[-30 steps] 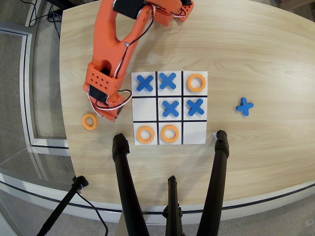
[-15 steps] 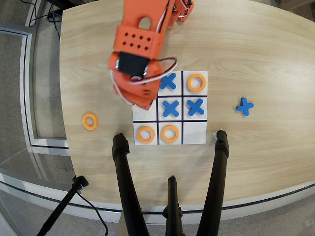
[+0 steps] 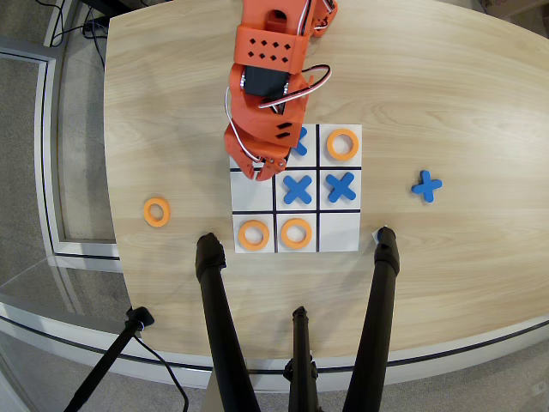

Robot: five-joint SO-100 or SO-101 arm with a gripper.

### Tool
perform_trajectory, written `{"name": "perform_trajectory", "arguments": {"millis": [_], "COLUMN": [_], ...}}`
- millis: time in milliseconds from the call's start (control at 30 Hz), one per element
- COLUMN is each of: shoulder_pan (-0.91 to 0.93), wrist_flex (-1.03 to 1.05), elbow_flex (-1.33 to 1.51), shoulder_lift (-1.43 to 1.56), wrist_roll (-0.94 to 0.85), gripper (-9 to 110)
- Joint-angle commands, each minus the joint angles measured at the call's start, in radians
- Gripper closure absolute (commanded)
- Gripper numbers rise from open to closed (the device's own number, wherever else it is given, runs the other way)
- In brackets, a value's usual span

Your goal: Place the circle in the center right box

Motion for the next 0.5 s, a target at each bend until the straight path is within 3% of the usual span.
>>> {"name": "perform_trajectory", "arguments": {"millis": [0, 200, 467], "shoulder_pan": [0.005, 0.003, 0.023], "wrist_flex": [-0.049, -0.117, -0.158], "elbow_flex": [0.000, 0.017, 0.021], "shoulder_lift": [-0.034, -0.107, -0.141], "wrist_roll": [-0.017, -0.051, -0.048], "gripper": [88, 77, 85]}}
